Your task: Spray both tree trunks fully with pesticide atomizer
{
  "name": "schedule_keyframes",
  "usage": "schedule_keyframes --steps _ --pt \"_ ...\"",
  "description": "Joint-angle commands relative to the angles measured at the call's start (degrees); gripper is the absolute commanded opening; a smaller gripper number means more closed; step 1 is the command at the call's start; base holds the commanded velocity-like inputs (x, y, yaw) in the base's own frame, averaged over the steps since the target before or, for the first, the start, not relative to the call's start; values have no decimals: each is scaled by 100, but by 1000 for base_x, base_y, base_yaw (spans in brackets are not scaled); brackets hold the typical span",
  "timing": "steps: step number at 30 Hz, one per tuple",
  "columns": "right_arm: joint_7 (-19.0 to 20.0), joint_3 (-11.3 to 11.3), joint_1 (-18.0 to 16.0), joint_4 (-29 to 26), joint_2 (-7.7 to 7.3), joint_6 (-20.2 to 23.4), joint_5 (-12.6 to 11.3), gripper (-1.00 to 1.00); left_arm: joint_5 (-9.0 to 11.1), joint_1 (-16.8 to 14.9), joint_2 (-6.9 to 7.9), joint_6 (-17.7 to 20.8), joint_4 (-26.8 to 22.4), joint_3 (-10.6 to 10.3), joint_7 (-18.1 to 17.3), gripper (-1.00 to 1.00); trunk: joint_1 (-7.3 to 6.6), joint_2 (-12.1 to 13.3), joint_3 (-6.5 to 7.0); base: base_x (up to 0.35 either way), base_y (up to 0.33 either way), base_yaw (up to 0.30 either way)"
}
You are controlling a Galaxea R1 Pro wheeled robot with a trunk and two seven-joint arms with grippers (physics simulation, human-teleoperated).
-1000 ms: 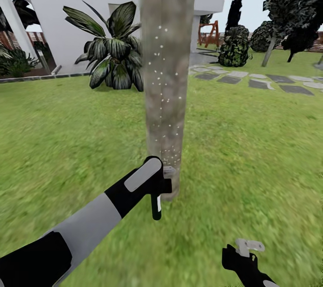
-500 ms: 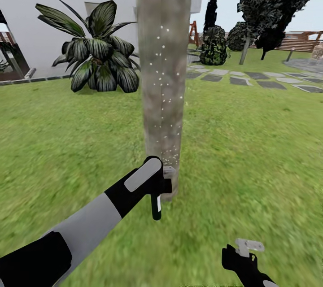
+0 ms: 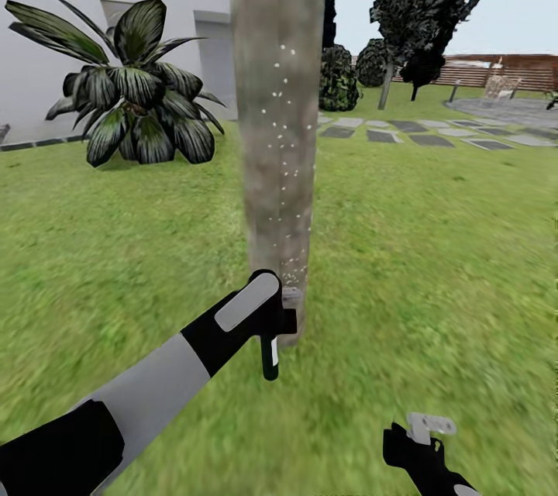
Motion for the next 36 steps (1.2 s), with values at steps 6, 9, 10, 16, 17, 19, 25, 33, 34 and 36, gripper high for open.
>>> schedule_keyframes --steps 6,9,10,16,17,19,25,33,34,36 --pt "-52 3 -2 -13 3 13 -46 -100 29 -5 2 20 -6 -5 59 -100 0 -2 -4 0 334 -247" --pt "-52 2 -2 -13 4 13 -47 -100 25 -5 2 4 -6 -5 64 -100 0 -2 -4 0 334 -245" --pt "-52 2 -2 -13 4 13 -47 -100 18 -5 2 -2 -6 -5 64 -100 0 -2 -4 0 334 -189" --pt "-52 -2 -2 -13 2 13 -47 -100 -431 -2 2 -11 -6 11 45 -100 0 -2 -4 0 334 -56" --pt "-52 -4 -2 -13 0 13 -47 -100 -446 0 2 -11 -6 11 33 -100 0 -2 -3 0 335 -105" --pt "-52 -8 -2 -13 -4 13 -51 -100 -476 3 2 -17 -4 12 -89 -100 0 -2 1 0 336 -185" --pt "-52 -7 -2 -13 -6 13 -54 -100 -489 1 2 -20 2 12 -158 -100 0 -2 19 0 336 -226" --pt "-52 -2 -2 -13 1 13 -55 -100 -490 0 2 -20 3 12 -162 -100 0 -2 44 0 337 -234" --pt "-52 -4 -2 -13 2 13 -55 -100 -490 -2 2 -20 3 12 -163 -100 0 -2 47 0 337 -235" --pt "-52 -6 -2 -13 3 13 -55 -100 -490 -3 2 -20 3 12 -163 -100 0 -2 54 0 338 -235"
